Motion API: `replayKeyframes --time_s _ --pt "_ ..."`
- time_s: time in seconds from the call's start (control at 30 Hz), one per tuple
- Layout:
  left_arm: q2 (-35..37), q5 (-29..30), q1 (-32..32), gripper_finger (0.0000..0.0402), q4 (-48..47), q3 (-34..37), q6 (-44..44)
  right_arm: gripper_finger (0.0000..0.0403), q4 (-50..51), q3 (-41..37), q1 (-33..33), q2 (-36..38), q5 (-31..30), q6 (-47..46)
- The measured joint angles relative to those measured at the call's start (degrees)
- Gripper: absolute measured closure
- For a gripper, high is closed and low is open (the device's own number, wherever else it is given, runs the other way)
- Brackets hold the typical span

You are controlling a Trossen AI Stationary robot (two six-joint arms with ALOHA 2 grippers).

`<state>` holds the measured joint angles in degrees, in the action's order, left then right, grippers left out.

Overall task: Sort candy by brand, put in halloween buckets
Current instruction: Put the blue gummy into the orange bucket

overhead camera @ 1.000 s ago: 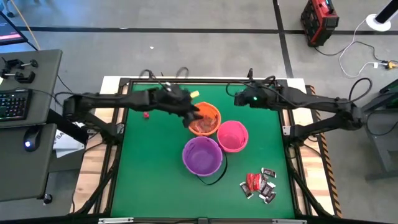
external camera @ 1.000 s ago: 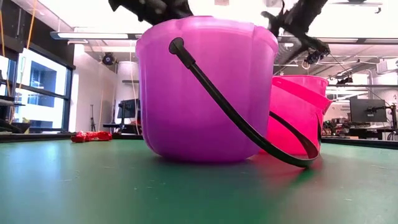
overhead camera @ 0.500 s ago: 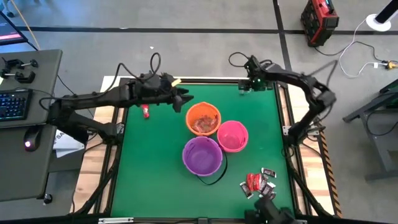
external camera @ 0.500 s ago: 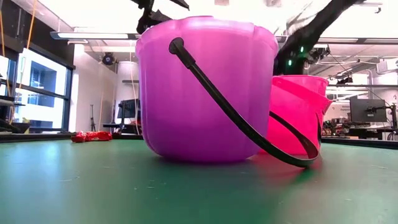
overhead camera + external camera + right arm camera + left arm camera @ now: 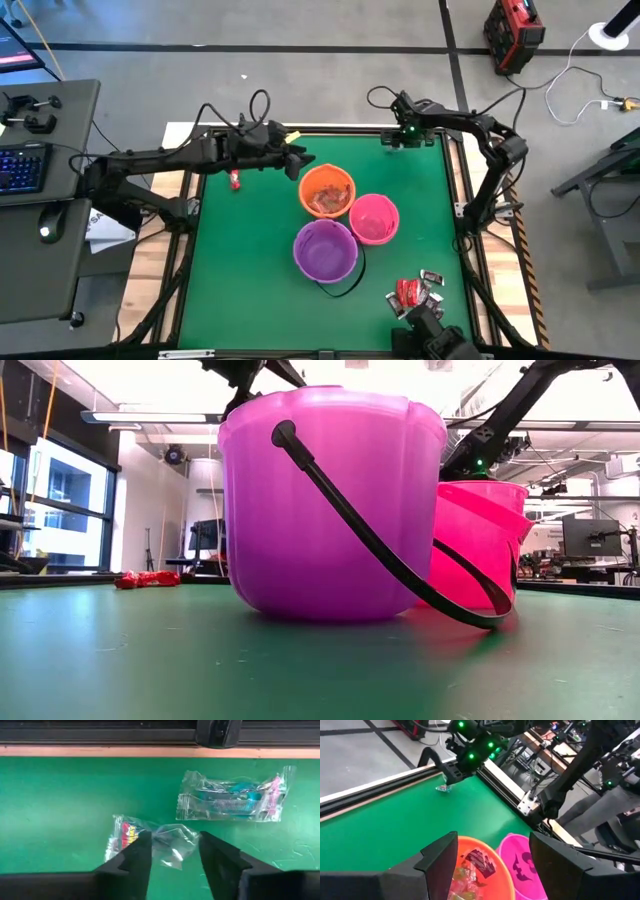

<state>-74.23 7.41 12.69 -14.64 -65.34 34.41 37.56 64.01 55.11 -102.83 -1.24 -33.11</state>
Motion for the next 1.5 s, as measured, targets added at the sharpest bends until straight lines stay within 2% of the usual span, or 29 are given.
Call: replayKeyframes --time_s 0.1,0.2,0.27,0.4,0.53,0.6,0.7,0.8,0.87,0.93,1.03,1.13,1.23,1.33,1.5 --pt "-0.08 1.28 0.01 0.0165 -0.05 -0.02 -0.3 0.0304 0.49 0.0 0.0 0.0 -0.05 0.12" --pt "-0.12 2.32 0.04 0.0165 -0.08 -0.02 -2.23 0.0369 0.46 0.0 0.0 0.0 -0.06 1.55" --pt "0.0 2.39 0.07 0.0165 -0.11 -0.02 -3.97 0.0393 0.54 0.0 0.0 0.01 -0.06 3.33" --pt "2.95 3.46 0.77 0.0165 -1.7 -0.02 -7.54 0.0398 2.21 -0.02 -0.62 2.53 0.27 3.72" --pt "7.43 8.43 2.43 0.0165 -4.86 -0.02 -10.25 0.0401 1.86 0.0 -3.02 10.99 1.81 5.08" --pt "9.48 10.89 3.2 0.0165 -6.34 -0.02 -11.67 0.0401 0.22 0.0 -5.04 15.86 4.97 6.08" --pt "12.06 12.72 4.49 0.0165 -8.22 -0.04 -12.8 0.0402 -3.19 0.01 -9.7 22.07 13.52 6.34" --pt "13.06 12.81 5.55 0.0165 -9.27 -0.04 -13.54 0.0402 -7.1 0.02 -16.73 25.67 21.07 4.93" --pt "13.21 12.74 6.06 0.0165 -9.59 -0.04 -13.53 0.0402 -10.59 0.02 -22.54 26.53 22.52 3.72" --pt "13.16 12.55 6.19 0.0165 -9.72 -0.04 -13.57 0.0402 -14.15 0.02 -28.53 26.25 21.18 2.91" --pt "12.58 11.76 6.16 0.0165 -9.67 -0.04 -13.59 0.0402 -19.84 0.02 -36.18 23.94 16.08 2.85" --pt "12.19 10.63 6.16 0.0165 -9.83 -0.04 -13.69 0.0402 -24.64 0.02 -40.75 20.9 10.32 4.56" --pt "12.14 8.5 6.16 0.0165 -10.21 -0.04 -13.68 0.0402 -25.88 0.04 -42.47 17.95 6.78 3.1" --pt "12.27 7.15 6.16 0.0165 -11.51 -0.04 -13.69 0.0387 -23.22 0.04 -42.62 15.17 5.88 0.68" --pt "12.32 6.61 6.16 0.0165 -14.54 -0.04 -13.64 0.0311 -21.46 0.04 -42.6 12.96 5.82 3.14"
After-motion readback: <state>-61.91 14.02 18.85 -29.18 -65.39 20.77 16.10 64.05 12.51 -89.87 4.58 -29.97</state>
